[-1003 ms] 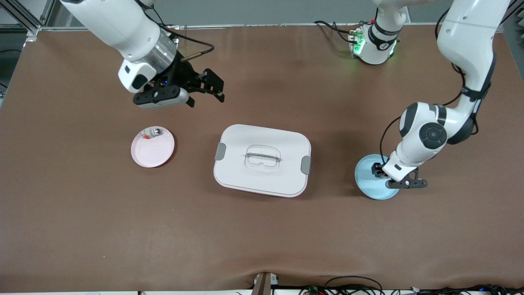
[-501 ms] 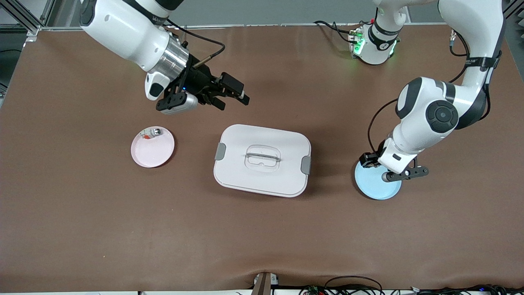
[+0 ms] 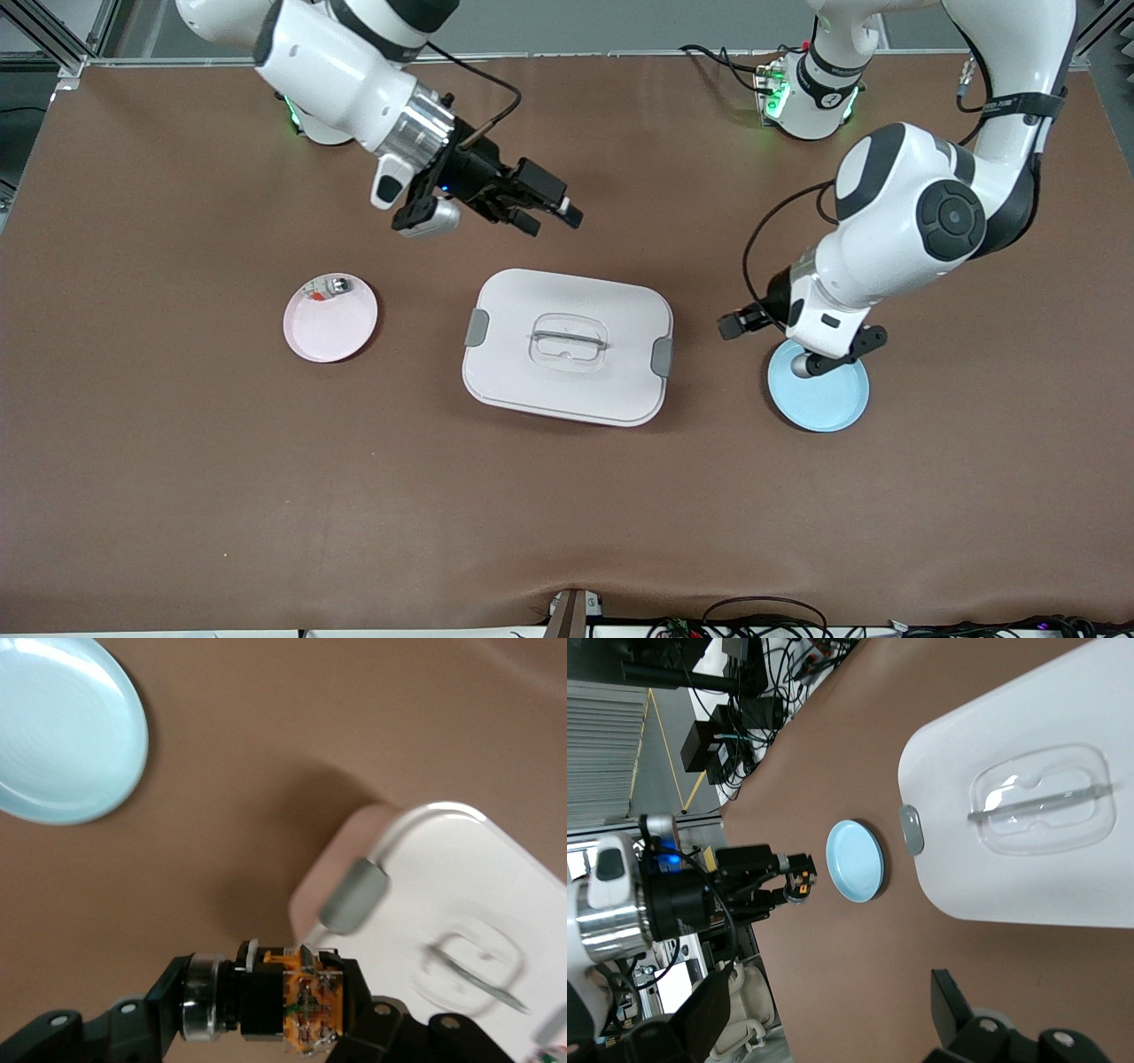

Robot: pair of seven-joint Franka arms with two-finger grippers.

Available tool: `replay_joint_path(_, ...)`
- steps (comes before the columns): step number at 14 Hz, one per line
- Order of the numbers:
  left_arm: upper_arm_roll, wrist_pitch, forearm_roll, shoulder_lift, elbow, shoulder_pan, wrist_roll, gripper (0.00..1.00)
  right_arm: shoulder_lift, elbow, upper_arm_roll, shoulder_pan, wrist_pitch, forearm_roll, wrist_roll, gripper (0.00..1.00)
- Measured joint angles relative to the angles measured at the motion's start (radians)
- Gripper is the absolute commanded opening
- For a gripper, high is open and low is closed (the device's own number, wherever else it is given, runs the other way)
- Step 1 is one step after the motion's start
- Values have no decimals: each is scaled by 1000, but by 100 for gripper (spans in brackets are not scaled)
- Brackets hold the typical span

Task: Transfer orange switch to right arm and place
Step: 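Carry the switch over the box while the right gripper approaches it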

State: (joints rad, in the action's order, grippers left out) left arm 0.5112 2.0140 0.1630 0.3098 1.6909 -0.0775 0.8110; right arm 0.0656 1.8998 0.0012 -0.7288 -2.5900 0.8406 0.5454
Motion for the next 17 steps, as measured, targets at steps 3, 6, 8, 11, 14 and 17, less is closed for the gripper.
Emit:
replay_joint_path(3,30,0,84,5,-34,11,130,0,0,28,0,-34,-63,19,20,100)
replay_joint_path(6,33,-1,123,30,-82,55,303,0,0,51,-1,-60,-138,33,40,100)
replay_joint_path(8,34,-1,136,59,-117,88,415,0,5,59,-1,-79,-173,39,42,100)
replay_joint_path(11,35,-2,160,93,-147,124,535,0,22,58,-1,-83,-183,39,45,100)
replay_joint_path(14,35,-2,221,102,-171,134,592,0,44,49,-1,-83,-185,40,56,100)
replay_joint_path(17,36,-7,264,102,-181,149,646,0,76,15,-6,-83,-187,40,65,100)
